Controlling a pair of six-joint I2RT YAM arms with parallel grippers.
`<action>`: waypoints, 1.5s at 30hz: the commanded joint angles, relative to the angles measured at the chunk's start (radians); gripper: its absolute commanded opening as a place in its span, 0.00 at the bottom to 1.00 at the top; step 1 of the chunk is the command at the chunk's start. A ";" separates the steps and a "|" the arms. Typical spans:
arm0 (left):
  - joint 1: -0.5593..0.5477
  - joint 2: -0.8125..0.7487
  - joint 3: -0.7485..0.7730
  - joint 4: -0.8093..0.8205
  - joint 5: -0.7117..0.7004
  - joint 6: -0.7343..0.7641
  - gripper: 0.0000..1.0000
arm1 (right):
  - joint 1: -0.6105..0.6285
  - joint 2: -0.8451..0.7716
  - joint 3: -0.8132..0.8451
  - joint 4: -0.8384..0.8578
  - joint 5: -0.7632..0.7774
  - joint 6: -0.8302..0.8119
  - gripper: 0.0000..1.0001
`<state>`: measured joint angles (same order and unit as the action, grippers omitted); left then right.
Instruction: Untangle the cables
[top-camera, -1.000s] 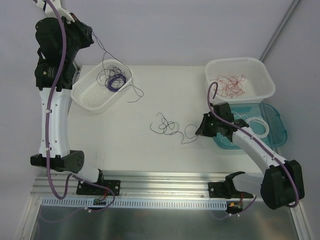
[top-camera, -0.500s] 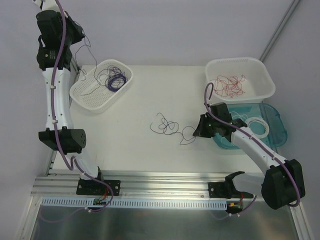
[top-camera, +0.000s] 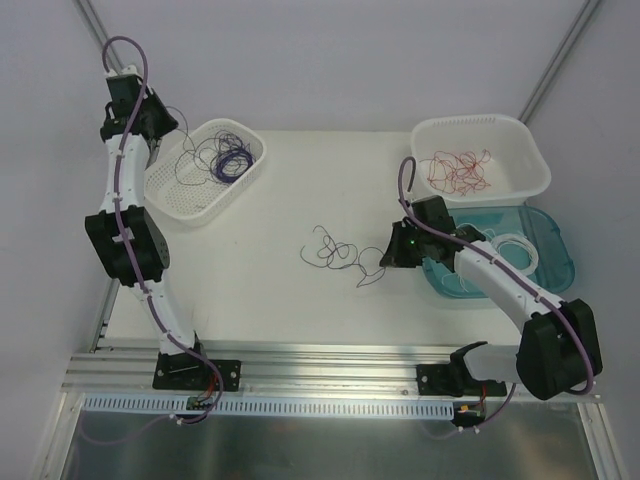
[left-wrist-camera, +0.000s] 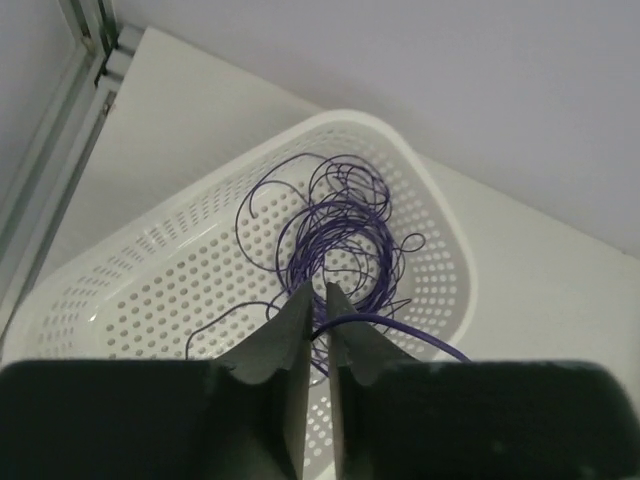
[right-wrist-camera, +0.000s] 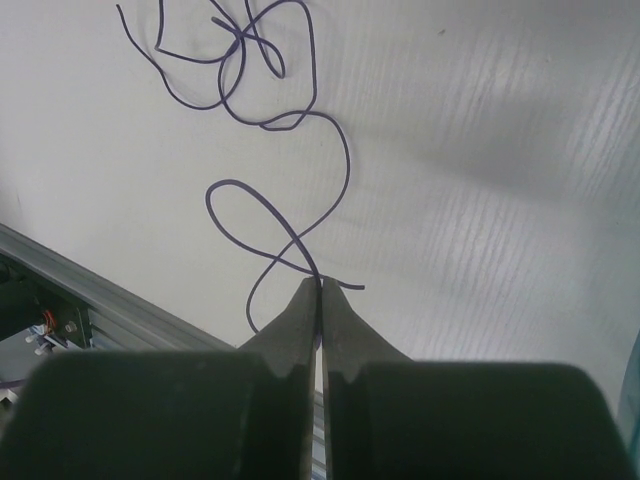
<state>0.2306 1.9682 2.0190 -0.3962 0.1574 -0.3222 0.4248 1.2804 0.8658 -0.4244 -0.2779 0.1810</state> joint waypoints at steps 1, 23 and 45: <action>0.007 0.050 -0.063 0.048 0.022 -0.015 0.15 | 0.012 0.014 0.065 -0.011 -0.021 -0.018 0.01; -0.382 -0.617 -0.698 0.137 0.333 0.258 0.99 | 0.057 -0.079 0.449 -0.080 -0.038 -0.046 0.01; -1.074 -0.655 -1.152 0.953 0.048 0.313 0.92 | 0.078 -0.187 0.388 0.079 -0.043 0.202 0.01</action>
<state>-0.8333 1.2743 0.8391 0.3969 0.2756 -0.0418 0.4915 1.1275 1.2663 -0.4076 -0.3046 0.3386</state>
